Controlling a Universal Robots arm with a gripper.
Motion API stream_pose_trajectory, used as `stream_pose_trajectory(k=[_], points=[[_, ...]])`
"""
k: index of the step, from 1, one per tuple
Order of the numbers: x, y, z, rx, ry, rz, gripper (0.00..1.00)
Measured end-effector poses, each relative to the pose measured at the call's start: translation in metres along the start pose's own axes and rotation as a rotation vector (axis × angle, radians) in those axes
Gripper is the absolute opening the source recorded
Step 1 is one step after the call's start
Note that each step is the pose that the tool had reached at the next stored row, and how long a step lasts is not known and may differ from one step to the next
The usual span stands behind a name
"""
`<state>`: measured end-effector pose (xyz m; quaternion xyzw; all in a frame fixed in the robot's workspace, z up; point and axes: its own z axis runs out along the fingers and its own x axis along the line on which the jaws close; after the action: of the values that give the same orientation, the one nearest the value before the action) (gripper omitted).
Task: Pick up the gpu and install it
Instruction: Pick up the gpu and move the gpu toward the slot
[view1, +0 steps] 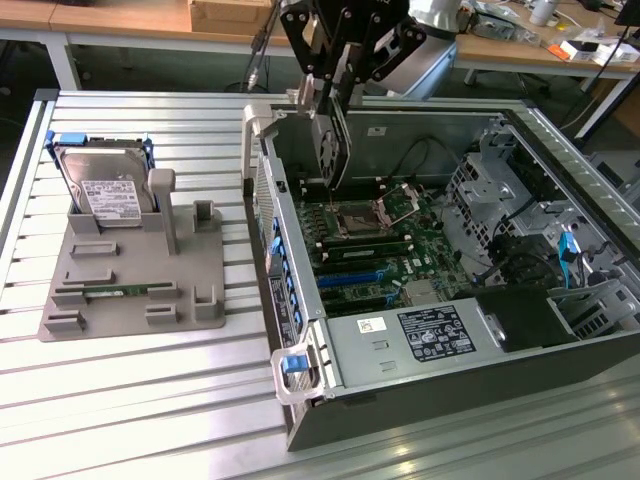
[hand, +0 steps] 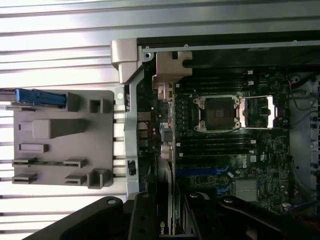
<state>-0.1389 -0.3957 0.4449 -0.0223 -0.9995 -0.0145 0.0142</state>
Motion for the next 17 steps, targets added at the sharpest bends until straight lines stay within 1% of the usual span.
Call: stream_pose_trajectory(k=[2, 9, 12, 17], points=[[-0.009, 0.0004, -0.0002, 0.0003, 0.0057, 0.0, 0.26], [-0.033, 0.0015, -0.0009, 0.0009, 0.0193, 0.001, 0.26], [-0.048, 0.0022, -0.0013, 0.0013, 0.0288, 0.001, 0.26], [-0.068, 0.003, -0.0019, 0.0018, 0.0409, 0.001, 0.26]])
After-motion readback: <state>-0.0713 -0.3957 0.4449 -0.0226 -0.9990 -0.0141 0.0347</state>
